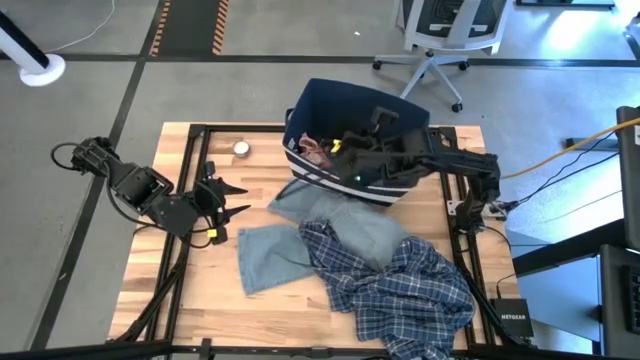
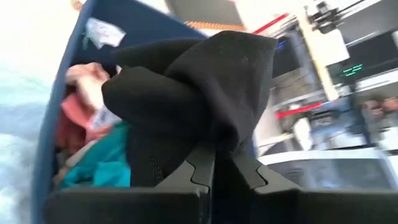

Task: Sort clothes
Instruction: Put the black shorts into the blue laundry organizer

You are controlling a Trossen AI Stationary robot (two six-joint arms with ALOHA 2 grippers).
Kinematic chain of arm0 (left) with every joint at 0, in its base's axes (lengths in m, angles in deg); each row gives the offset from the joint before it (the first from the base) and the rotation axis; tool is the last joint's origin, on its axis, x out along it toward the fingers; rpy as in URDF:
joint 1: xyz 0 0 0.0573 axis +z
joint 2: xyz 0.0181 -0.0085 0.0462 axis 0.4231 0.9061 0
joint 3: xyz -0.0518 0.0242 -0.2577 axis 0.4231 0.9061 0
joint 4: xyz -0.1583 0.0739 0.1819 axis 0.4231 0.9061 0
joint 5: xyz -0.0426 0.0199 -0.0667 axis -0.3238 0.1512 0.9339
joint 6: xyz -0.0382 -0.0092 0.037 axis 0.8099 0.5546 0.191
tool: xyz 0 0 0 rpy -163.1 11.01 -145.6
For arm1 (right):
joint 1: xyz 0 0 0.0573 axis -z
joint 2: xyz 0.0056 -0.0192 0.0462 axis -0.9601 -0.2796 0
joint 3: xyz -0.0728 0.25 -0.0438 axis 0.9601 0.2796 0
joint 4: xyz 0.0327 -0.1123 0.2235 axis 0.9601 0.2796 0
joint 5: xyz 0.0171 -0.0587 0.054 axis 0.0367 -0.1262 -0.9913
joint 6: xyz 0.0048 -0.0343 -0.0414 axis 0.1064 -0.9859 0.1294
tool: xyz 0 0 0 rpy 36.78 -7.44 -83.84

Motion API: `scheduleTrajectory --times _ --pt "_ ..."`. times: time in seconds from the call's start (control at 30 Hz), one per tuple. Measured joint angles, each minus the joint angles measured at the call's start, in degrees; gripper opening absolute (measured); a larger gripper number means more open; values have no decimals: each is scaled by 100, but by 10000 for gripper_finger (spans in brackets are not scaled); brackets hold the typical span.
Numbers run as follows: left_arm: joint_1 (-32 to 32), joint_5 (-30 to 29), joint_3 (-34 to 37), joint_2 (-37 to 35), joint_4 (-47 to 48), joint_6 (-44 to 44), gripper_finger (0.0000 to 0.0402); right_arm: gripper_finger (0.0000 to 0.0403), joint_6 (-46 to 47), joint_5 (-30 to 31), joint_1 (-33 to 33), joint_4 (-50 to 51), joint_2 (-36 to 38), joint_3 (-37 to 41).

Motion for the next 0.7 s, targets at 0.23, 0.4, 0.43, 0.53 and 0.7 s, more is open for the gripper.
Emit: scheduleTrajectory --times 0.23,0.4,0.43,0.53,0.7 --pt "0 -2 0 0 -2 -1 158 27 409 -797 326 1 -144 2" --pt "-2 -2 0 0 -2 10 158 73 441 -865 387 1 -273 2" --pt "0 0 0 0 0 10 158 89 437 -875 394 -2 -282 4" --pt "-2 -1 0 0 21 10 158 143 500 -908 391 -2 -275 4" --pt "-2 -1 0 0 43 13 158 218 366 -930 381 -4 -252 0"
